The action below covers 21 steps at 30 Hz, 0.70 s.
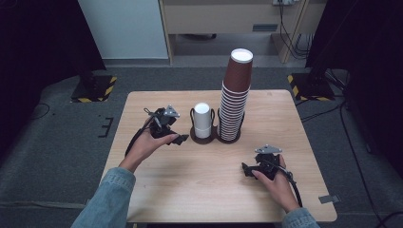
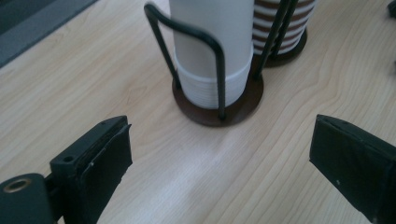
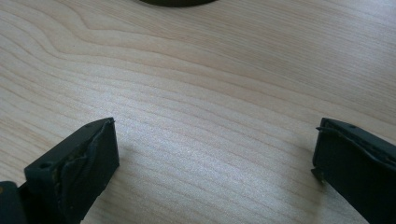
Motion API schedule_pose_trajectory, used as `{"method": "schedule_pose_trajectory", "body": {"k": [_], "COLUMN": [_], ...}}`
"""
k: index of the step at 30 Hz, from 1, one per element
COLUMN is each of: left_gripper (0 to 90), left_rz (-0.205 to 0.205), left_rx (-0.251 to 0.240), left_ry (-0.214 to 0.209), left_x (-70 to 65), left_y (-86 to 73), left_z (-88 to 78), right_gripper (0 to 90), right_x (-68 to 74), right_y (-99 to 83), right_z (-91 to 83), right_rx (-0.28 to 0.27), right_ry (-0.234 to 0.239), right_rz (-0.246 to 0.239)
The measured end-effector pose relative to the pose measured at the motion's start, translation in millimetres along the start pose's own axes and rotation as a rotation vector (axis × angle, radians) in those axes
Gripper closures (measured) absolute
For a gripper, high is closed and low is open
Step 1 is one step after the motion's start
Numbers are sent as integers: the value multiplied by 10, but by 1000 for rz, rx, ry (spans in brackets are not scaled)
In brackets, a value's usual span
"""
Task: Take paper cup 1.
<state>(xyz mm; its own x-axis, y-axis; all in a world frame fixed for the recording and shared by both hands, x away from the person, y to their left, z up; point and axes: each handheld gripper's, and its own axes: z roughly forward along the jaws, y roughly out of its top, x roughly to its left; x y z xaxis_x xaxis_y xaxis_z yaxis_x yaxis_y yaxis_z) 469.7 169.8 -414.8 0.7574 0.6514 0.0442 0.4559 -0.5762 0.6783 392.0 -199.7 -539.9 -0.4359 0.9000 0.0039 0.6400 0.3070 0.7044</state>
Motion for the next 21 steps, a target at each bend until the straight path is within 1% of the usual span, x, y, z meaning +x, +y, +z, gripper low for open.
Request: {"method": "schedule_pose_trajectory", "body": {"k": [1, 4, 5, 7, 9, 12, 16, 17, 19, 21], "left_gripper": [48, 44, 43, 44, 40, 39, 36, 35, 34, 34], "left_rz": [0, 18, 18, 20, 31, 37, 43, 48, 43, 48], "left_rx": [0, 8, 8, 11, 18, 22, 33, 35, 28, 34], "left_ry": [0, -11, -11, -15, -20, -18, -3, -3, -3, -2], "left_x": [0, -46, -46, -61, -74, -103, -90, -80, -62, -44], "left_y": [0, 122, 122, 191, 243, 326, 400, 420, 457, 491], "left_z": [0, 29, 29, 51, 74, 103, 108, 106, 105, 102], "right_gripper": [6, 6, 6, 6, 7, 6, 6, 7, 7, 7], "right_x": [0, 8, 8, 10, 9, 8, 5, 5, 4, 4], "right_y": [0, 3, 3, 5, 5, 5, 4, 5, 4, 4], "right_z": [0, 2, 2, 4, 4, 4, 3, 3, 2, 2], "right_rx": [0, 1, 1, 1, 1, 1, 2, 2, 1, 1], "right_ry": [0, -3, -3, -3, -3, -1, 3, 3, 4, 4], "right_rz": [0, 6, 6, 5, 5, 3, -2, -2, -2, -3]}}
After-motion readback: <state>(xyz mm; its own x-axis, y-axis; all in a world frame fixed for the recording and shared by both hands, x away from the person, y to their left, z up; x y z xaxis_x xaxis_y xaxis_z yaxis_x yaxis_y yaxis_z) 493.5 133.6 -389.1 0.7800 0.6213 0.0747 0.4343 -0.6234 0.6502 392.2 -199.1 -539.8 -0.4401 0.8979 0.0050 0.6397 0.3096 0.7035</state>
